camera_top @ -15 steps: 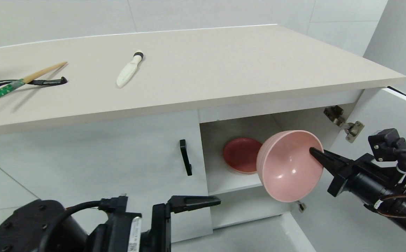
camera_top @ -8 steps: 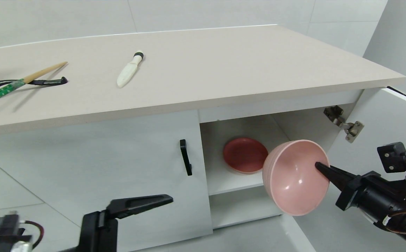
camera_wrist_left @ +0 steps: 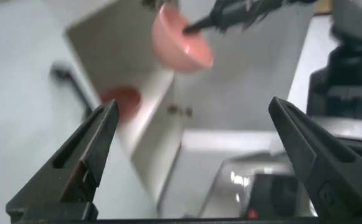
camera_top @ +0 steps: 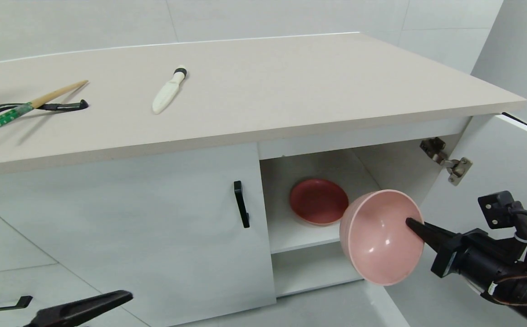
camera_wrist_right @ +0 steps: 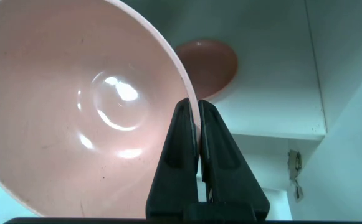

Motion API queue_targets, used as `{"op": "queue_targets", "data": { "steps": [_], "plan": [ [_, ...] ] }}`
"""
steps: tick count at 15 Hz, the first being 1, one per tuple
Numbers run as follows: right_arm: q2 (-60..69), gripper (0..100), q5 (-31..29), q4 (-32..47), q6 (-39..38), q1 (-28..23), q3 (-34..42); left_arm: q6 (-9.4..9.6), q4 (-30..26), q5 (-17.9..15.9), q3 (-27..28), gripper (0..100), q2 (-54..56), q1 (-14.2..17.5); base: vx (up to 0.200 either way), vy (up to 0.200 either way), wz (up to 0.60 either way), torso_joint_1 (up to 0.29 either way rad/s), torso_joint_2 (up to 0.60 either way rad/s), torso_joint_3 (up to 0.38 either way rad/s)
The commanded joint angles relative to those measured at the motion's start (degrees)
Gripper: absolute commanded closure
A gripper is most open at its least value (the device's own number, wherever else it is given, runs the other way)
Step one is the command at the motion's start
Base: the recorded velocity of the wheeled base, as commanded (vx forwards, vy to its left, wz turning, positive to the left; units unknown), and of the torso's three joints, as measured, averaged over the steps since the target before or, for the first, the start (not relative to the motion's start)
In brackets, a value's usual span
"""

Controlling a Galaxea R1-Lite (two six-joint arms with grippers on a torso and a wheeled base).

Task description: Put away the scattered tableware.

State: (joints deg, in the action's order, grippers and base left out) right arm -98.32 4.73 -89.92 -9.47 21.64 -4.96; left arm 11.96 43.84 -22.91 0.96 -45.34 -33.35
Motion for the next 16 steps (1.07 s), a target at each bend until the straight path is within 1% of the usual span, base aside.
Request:
{"op": "queue_targets", "data": {
  "steps": [1, 2, 3, 4, 5, 7, 8, 9, 10, 11, 12, 14, 15, 16],
  "plan": [
    [-1.5, 100, 0.0, -0.1, 0.0, 0.0, 0.0, -1.85, -19.1, 8.9, 6.3, 0, 21.9, 5.6, 0.0, 0.0, 0.0, 0.0, 0.0, 0.0],
    [-1.5, 100, 0.1, -0.1, 0.0, 0.0, 0.0, -2.99, -21.4, 10.8, 7.4, 0, 23.4, 6.5, 0.0, 0.0, 0.0, 0.0, 0.0, 0.0],
    [-1.6, 100, 0.1, -0.1, 0.0, 0.2, 0.0, -6.77, -25.1, 14.6, 8.7, 0, 25.6, 9.8, 0.0, 0.0, 0.0, 0.0, 0.0, 0.0],
    [-1.7, 100, 0.1, -0.1, 0.0, 0.2, 0.0, -8.88, -25.9, 16.8, 8.7, 0, 26.9, 12.1, 0.0, 0.0, 0.0, 0.0, 0.0, 0.0],
    [-1.8, 100, 0.1, -0.1, 0.0, 0.2, 0.0, -9.76, -26.0, 19.0, 8.7, 0, 27.8, 13.7, 0.0, 0.0, 0.0, 0.0, 0.0, 0.0],
    [-2.0, 100, 0.1, -0.1, 0.0, 0.2, 0.0, -10.03, -28.3, 25.4, 8.4, 0, 28.9, 17.4, 0.0, 0.0, 0.0, 0.0, 0.0, 0.0],
    [-2.0, 100, 0.1, -0.1, 0.0, 0.2, 0.0, -10.03, -30.4, 27.7, 8.2, 0, 29.8, 19.3, 0.0, 0.0, 0.0, 0.0, 0.0, 0.0],
    [-2.1, 100, 0.1, -0.1, 0.0, 0.2, -0.2, -10.03, -32.5, 29.1, 8.1, 0, 31.2, 20.9, 0.0, 0.0, 0.0, 0.0, 0.0, 0.0],
    [-2.8, 100, 0.1, -0.1, 0.0, 0.2, -0.7, -10.03, -34.3, 29.5, 8.2, 0, 32.2, 22.9, 0.0, 0.0, 0.0, 0.0, 0.0, 0.0],
    [-3.6, 100, 0.1, -0.1, 0.1, 0.2, -0.8, -10.03, -34.8, 29.8, 8.0, 0, 32.8, 25.2, 0.0, 0.0, 0.0, 0.0, 0.0, 0.0],
    [-5.0, 100, 0.1, -0.1, 0.1, 0.2, -1.5, -9.85, -35.1, 30.0, 6.8, 0, 33.8, 27.8, 0.0, 0.0, 0.0, 0.0, 0.0, 0.0],
    [-7.7, 100, 0.1, -0.1, 0.5, 0.2, -4.4, -9.67, -35.7, 30.3, 4.1, 0, 36.9, 31.7, 0.0, 0.0, 0.0, 0.0, 0.0, 0.0],
    [-9.3, 100, 0.1, -0.1, 0.8, 0.4, -6.3, -9.67, -36.1, 30.3, 2.9, 0, 38.5, 33.3, 0.0, 0.0, 0.0, 0.0, 0.0, 0.0],
    [-10.6, 100, 0.1, -0.1, 1.1, 0.5, -7.3, -9.59, -36.6, 30.4, 2.1, 0, 39.8, 34.0, 0.0, 0.0, 0.0, 0.0, 0.0, 0.0]
  ]
}}
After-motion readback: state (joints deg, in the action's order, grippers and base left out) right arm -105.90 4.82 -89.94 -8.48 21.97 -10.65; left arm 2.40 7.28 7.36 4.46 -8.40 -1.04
